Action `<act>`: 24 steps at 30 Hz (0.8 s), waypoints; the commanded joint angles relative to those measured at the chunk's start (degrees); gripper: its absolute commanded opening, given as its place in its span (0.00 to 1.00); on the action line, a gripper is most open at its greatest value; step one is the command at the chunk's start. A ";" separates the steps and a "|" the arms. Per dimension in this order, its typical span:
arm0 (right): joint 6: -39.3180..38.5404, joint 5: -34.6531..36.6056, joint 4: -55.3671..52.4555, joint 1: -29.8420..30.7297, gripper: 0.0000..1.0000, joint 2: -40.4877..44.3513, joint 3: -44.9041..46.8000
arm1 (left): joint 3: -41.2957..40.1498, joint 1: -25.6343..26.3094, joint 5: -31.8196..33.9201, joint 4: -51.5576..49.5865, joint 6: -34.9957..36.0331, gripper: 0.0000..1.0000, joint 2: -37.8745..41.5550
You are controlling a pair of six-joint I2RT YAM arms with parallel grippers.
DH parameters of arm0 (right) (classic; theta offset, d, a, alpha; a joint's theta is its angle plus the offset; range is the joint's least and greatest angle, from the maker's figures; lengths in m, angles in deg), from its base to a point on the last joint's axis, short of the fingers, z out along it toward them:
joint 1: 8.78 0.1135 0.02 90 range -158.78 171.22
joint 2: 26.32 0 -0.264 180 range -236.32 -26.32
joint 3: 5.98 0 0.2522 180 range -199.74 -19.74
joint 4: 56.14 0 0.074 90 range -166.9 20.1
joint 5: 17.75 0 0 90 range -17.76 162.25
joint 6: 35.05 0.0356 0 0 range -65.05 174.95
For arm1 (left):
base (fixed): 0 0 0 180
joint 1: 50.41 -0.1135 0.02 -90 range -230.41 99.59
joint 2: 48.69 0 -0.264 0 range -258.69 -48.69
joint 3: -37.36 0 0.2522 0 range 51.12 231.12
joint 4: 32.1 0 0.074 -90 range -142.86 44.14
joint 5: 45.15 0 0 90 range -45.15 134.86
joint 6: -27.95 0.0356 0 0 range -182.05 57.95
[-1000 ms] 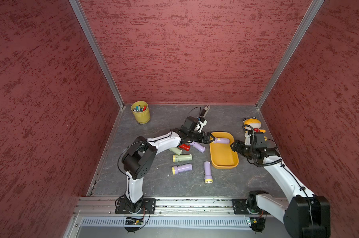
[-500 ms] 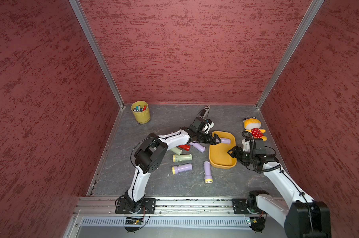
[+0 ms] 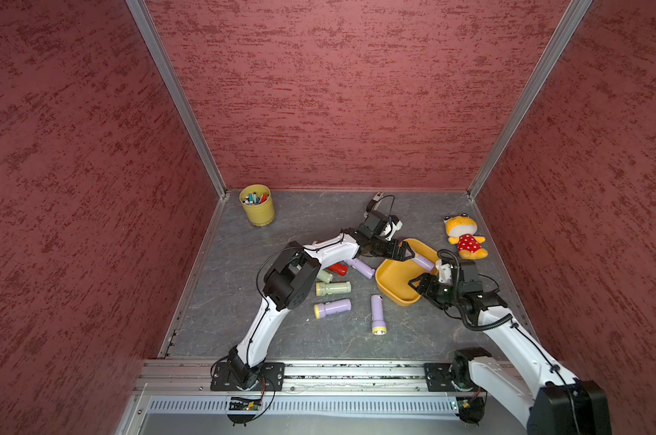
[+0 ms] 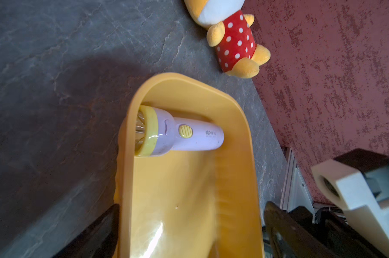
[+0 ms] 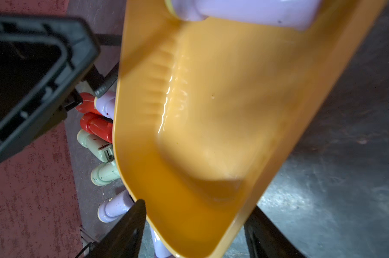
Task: Put the flashlights into the storage boxes
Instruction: Adjust the storage box at the center of the board.
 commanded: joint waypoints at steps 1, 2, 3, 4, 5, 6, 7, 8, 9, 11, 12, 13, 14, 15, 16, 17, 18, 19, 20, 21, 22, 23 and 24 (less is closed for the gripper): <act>2.39 1.44 2.87 1.13 0.78 1.68 -0.11 | 4.40 1.33 -1.69 -2.52 2.01 0.98 -2.08; 1.95 3.44 1.23 1.17 0.78 2.15 -0.68 | 5.02 1.32 -0.95 -2.91 2.41 0.99 -2.00; 1.08 6.03 -0.81 1.08 0.78 2.79 -1.58 | 5.12 1.15 -0.06 -3.02 2.78 0.99 -1.50; 0.05 8.48 -2.98 1.10 0.78 3.45 -2.79 | 4.96 0.81 0.72 -3.08 3.25 0.99 -0.75; -0.94 10.44 -4.56 1.09 0.78 3.94 -3.92 | 4.57 0.52 1.21 -3.11 3.48 0.99 0.03; -2.08 12.61 -6.62 1.08 0.78 4.39 -5.37 | 3.76 0.00 1.78 -2.87 3.50 0.99 1.19; -3.17 14.18 -8.11 1.09 0.78 4.60 -6.87 | 2.65 -0.62 2.19 -2.39 3.53 0.99 2.34; -4.10 15.11 -9.25 1.13 0.78 4.53 -8.22 | 1.43 -1.22 2.63 -2.01 3.65 0.99 3.79; -5.10 15.86 -10.09 1.08 0.78 4.29 -9.70 | -0.16 -1.93 3.25 -1.36 3.64 0.99 5.42; -7.33 16.48 -11.16 1.24 0.77 3.08 -12.43 | -3.42 -3.29 4.46 -0.31 3.93 0.99 8.62; -8.87 16.53 -11.55 1.52 0.76 2.14 -13.91 | -5.35 -4.02 5.19 0.14 4.16 0.99 10.53; -10.48 16.81 -12.10 1.86 0.76 0.70 -15.57 | -7.43 -4.78 5.98 0.63 4.35 0.99 12.55; -11.93 17.37 -12.38 2.54 0.75 -0.61 -16.89 | -9.34 -5.38 6.71 1.20 4.53 0.99 14.31; -13.53 18.08 -12.79 3.88 0.75 -2.34 -18.45 | -11.69 -6.14 7.52 1.85 4.62 0.99 16.38; -15.26 18.62 -12.94 5.20 0.75 -4.12 -20.20 | -14.14 -6.85 8.24 2.56 4.58 0.99 18.47; -16.56 19.29 -12.93 6.64 0.75 -5.78 -21.72 | -16.21 -7.55 8.84 3.12 4.62 1.00 20.20; -18.01 19.77 -12.63 8.66 0.74 -7.93 -23.42 | -18.71 -8.24 9.57 3.75 4.71 1.00 22.33; -19.43 19.76 -12.07 10.66 0.74 -10.17 -25.05 | -21.19 -8.87 10.46 4.28 4.77 1.00 24.42; -20.37 19.86 -11.59 12.35 0.74 -12.02 -26.48 | -23.40 -9.40 11.25 4.55 4.86 1.00 26.11; -21.24 19.87 -11.02 14.13 0.73 -14.78 -28.22 | -25.91 -9.98 12.28 4.85 4.90 1.00 28.16; -22.21 19.73 -10.47 15.81 0.73 -17.41 -29.84 | -28.59 -10.45 13.60 5.12 5.11 1.00 30.29; -23.00 19.63 -10.16 17.35 0.72 -19.86 -31.53 | -30.95 -10.83 14.79 5.38 5.16 1.00 32.08; -24.05 19.67 -9.91 18.90 0.71 -22.50 -33.25 | -33.45 -11.29 16.20 5.61 5.01 1.00 34.18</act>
